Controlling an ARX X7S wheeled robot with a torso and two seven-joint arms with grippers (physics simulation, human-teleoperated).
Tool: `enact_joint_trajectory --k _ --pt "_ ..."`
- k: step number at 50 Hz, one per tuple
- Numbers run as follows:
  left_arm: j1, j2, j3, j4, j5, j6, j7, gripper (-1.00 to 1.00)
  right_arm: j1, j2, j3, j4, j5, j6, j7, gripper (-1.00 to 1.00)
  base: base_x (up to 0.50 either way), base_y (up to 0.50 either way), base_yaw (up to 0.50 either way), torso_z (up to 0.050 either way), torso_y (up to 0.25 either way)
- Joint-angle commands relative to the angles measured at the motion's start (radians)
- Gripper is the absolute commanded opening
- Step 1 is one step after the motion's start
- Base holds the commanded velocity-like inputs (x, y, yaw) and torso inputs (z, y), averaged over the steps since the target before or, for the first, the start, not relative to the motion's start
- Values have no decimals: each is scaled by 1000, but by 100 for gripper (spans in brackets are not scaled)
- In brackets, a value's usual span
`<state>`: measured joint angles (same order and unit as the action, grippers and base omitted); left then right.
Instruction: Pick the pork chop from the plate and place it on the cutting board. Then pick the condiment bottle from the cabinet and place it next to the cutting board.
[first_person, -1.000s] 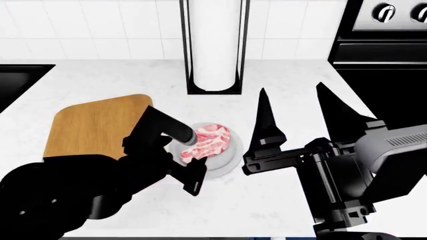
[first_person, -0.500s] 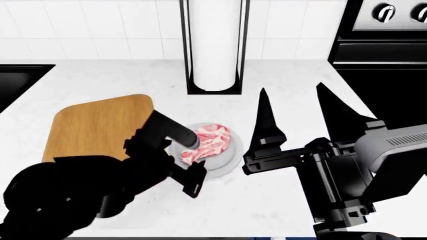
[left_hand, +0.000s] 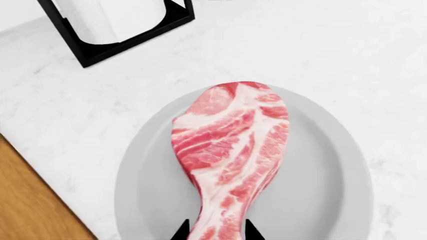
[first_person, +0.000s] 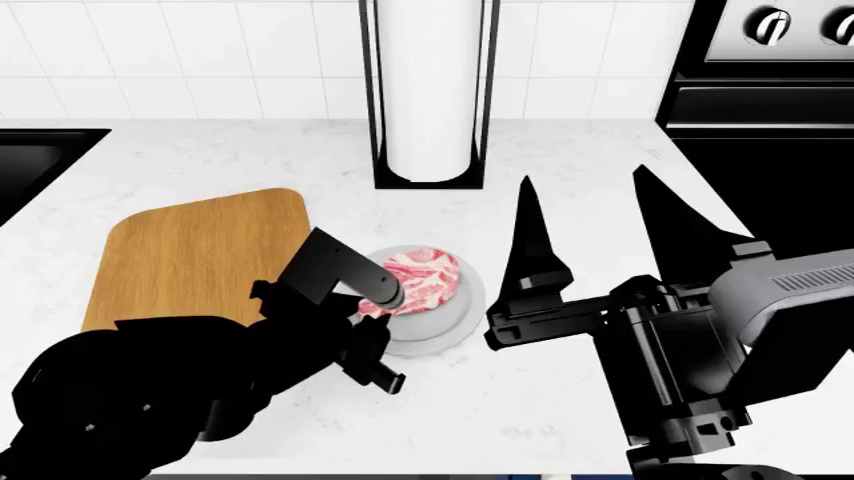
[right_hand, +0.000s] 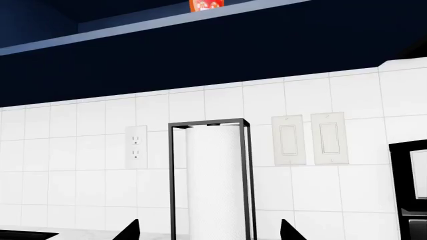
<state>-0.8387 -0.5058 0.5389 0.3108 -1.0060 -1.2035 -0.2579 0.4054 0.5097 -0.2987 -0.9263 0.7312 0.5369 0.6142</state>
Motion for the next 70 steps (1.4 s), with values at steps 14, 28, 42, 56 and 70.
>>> enact_joint_trajectory --k 14,28,42,56,70 --pt "-5 -4 2 0 38 51 -18 -100 3 10 -4 -6 5 -6 12 100 0 0 0 0 0" --pt "-4 -10 2 32 40 77 -14 -100 6 15 -11 -7 6 -5 20 100 0 0 0 0 0" --pt "2 -22 -58 85 -6 93 -42 -100 7 23 -14 -13 10 -7 29 100 0 0 0 0 0" --pt "39 -70 -138 173 -41 118 -102 -100 6 30 -15 -26 12 -10 41 100 0 0 0 0 1" --pt "114 -182 -130 297 137 200 -192 -100 11 35 -18 -30 19 -12 52 100 0 0 0 0 0"
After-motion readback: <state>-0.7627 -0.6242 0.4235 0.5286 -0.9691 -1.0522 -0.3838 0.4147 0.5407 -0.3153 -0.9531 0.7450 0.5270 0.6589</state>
